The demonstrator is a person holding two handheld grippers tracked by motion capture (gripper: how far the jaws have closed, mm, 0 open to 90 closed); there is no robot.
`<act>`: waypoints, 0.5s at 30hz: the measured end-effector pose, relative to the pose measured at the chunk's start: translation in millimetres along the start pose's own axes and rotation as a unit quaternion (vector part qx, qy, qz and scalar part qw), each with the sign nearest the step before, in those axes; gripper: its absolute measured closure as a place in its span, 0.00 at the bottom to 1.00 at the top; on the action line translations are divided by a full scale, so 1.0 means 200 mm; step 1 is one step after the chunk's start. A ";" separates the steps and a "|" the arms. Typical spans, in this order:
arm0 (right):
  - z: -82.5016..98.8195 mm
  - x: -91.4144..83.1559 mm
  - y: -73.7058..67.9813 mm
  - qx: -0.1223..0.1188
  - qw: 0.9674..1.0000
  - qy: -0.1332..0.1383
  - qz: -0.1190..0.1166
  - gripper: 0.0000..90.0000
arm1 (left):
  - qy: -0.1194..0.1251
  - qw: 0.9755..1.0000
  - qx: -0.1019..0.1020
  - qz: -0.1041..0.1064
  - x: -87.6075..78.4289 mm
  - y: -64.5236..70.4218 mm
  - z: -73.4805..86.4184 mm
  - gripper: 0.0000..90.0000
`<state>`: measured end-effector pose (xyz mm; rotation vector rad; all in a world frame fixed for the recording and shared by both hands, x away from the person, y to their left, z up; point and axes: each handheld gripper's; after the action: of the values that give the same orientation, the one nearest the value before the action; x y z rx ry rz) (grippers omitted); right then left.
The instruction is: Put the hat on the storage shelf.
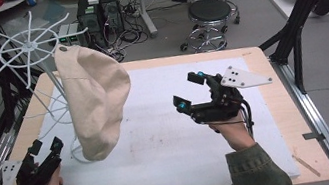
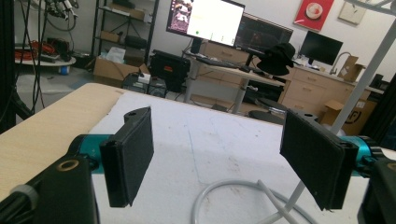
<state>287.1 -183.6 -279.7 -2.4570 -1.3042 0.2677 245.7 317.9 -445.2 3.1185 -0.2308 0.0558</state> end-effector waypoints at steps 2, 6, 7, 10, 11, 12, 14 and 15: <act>0.00 -0.01 0.01 0.001 1.000 0.000 0.007 0.13 | 0.001 1.000 -0.001 -0.001 0.00 0.00 0.00 0.29; 0.01 -0.09 0.02 -0.007 0.999 0.008 0.050 0.13 | 0.001 1.000 -0.001 -0.001 0.00 0.00 0.00 0.29; 0.01 -0.09 0.02 -0.007 0.999 0.008 0.050 0.13 | 0.001 1.000 -0.001 -0.001 0.00 0.00 0.00 0.29; 0.02 -0.15 0.03 -0.009 0.997 0.019 0.077 0.14 | 0.001 1.000 -0.001 -0.002 0.00 0.00 0.00 0.29; 0.03 -0.17 0.03 -0.011 0.995 0.028 0.092 0.15 | 0.001 1.000 -0.002 -0.002 0.00 0.00 0.00 0.29; 0.04 -0.19 0.03 -0.013 0.994 0.036 0.106 0.15 | 0.001 1.000 -0.002 -0.002 0.00 0.00 0.00 0.29; 0.04 -0.21 0.04 -0.008 0.993 0.039 0.114 0.15 | 0.002 1.000 -0.001 -0.002 0.00 0.01 0.00 0.29; 0.06 -0.23 0.05 0.000 0.990 0.036 0.135 0.14 | 0.002 1.000 0.000 -0.002 0.00 0.00 0.00 0.29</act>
<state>264.8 -225.2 -294.0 -2.6148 -0.9411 0.2425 244.7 317.0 -444.3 3.1183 -0.2250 0.0631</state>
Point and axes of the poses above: each handheld gripper's, and its own axes: x roughly forward along the jaws, z roughly out of its underside, y roughly to its right, and after that the axes turned 15 degrees about x, right-handed
